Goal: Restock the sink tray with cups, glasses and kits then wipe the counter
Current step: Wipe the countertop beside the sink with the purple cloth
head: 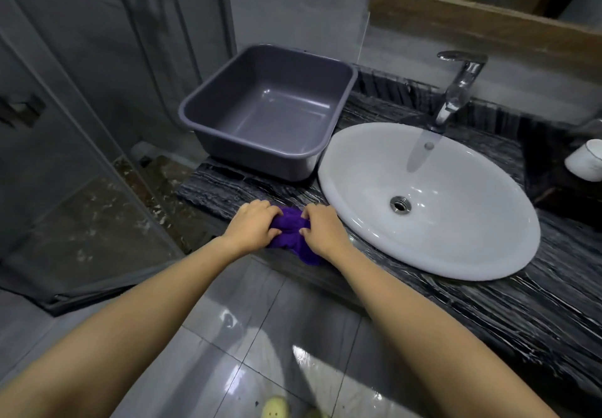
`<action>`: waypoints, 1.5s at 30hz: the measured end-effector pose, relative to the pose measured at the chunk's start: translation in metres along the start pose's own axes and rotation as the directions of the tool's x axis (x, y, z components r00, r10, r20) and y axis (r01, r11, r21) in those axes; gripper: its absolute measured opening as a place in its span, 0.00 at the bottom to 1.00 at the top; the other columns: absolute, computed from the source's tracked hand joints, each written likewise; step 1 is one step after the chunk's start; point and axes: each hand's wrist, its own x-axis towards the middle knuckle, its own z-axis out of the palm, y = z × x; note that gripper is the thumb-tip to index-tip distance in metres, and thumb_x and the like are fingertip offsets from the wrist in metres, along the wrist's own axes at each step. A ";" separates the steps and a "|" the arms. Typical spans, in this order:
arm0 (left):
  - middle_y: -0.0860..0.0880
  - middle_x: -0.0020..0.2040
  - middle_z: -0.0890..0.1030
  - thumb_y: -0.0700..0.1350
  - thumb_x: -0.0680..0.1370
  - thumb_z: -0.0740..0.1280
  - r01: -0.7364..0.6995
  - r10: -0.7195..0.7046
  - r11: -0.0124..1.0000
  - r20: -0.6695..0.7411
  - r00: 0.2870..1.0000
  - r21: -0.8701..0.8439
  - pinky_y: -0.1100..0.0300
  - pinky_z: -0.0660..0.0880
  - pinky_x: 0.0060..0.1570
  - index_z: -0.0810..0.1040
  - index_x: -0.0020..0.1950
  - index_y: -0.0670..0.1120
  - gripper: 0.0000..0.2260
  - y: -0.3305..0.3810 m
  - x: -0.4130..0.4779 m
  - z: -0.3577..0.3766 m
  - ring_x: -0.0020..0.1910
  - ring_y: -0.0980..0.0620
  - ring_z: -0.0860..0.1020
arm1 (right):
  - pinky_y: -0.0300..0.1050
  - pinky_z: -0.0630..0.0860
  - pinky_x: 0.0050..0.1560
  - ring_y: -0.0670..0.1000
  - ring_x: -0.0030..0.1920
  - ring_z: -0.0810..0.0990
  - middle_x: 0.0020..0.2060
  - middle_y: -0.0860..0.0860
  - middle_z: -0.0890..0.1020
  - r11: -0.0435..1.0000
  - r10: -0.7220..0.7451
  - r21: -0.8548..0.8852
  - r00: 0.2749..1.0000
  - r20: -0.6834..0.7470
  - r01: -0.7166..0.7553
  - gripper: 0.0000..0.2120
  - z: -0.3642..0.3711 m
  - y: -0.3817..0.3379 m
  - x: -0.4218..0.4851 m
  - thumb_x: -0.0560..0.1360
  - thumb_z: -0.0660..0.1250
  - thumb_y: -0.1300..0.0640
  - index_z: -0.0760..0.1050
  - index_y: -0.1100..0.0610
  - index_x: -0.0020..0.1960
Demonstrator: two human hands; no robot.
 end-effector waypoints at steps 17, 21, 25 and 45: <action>0.51 0.47 0.75 0.42 0.72 0.67 -0.456 0.420 0.833 -0.178 0.890 -0.313 0.57 0.69 0.50 0.76 0.52 0.45 0.09 0.125 0.026 -0.135 0.48 0.51 0.72 | 0.43 0.71 0.41 0.51 0.41 0.76 0.44 0.52 0.79 0.875 0.185 0.447 0.982 0.043 -0.184 0.11 -0.187 0.034 -0.090 0.74 0.69 0.53 0.71 0.56 0.52; 0.48 0.50 0.78 0.41 0.72 0.67 -0.498 0.482 0.774 -0.147 0.864 -0.390 0.56 0.72 0.49 0.74 0.50 0.45 0.07 0.165 0.034 -0.142 0.49 0.48 0.76 | 0.38 0.72 0.38 0.48 0.39 0.77 0.39 0.50 0.80 0.783 0.263 0.602 0.961 -0.088 -0.159 0.07 -0.224 0.050 -0.121 0.72 0.72 0.56 0.75 0.54 0.47; 0.46 0.55 0.79 0.41 0.70 0.70 -0.391 0.572 0.656 0.088 0.815 -0.646 0.53 0.75 0.53 0.70 0.54 0.46 0.16 0.204 0.038 -0.132 0.56 0.45 0.77 | 0.43 0.75 0.45 0.49 0.40 0.78 0.42 0.53 0.80 0.800 0.336 0.573 0.924 -0.181 -0.179 0.11 -0.246 0.068 -0.157 0.70 0.72 0.62 0.77 0.57 0.51; 0.53 0.42 0.78 0.43 0.67 0.75 -0.557 0.811 0.529 0.187 0.555 -0.641 0.58 0.73 0.45 0.72 0.45 0.51 0.13 0.416 0.032 -0.076 0.41 0.54 0.76 | 0.51 0.76 0.62 0.56 0.58 0.80 0.58 0.57 0.81 0.644 0.507 0.619 0.857 0.095 -0.450 0.20 -0.281 0.219 -0.306 0.72 0.71 0.59 0.74 0.54 0.63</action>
